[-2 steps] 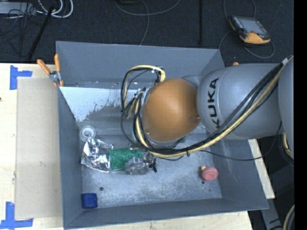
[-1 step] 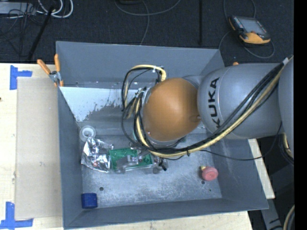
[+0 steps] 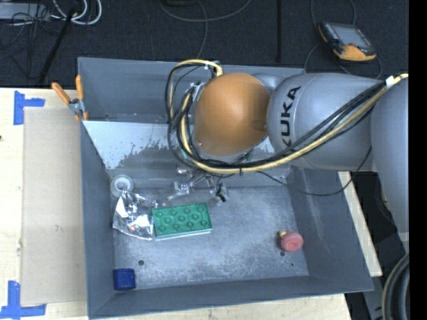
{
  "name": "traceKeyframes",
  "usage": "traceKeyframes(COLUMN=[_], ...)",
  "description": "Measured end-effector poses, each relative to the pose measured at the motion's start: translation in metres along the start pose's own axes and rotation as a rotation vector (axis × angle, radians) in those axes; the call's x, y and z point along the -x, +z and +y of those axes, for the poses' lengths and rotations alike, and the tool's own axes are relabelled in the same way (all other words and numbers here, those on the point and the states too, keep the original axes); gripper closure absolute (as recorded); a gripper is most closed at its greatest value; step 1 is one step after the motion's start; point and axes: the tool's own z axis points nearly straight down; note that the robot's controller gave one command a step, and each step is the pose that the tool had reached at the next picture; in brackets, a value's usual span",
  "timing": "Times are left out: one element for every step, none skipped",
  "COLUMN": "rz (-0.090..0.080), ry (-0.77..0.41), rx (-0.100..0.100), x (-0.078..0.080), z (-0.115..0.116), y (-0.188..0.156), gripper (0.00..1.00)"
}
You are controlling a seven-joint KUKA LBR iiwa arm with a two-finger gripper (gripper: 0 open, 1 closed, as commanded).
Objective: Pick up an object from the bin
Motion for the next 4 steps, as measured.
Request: traceKeyframes(rz=[0.001,0.001,0.001,0.001], ry=[-0.012,-0.038,-0.033,-0.032], rx=[0.009,0.005,0.003,0.003], x=[0.028,0.025,0.024,0.024], z=[0.035,0.013,0.011,0.011], y=[0.001,0.037,0.031,0.031], gripper=[0.0,0.0,1.0,1.0])
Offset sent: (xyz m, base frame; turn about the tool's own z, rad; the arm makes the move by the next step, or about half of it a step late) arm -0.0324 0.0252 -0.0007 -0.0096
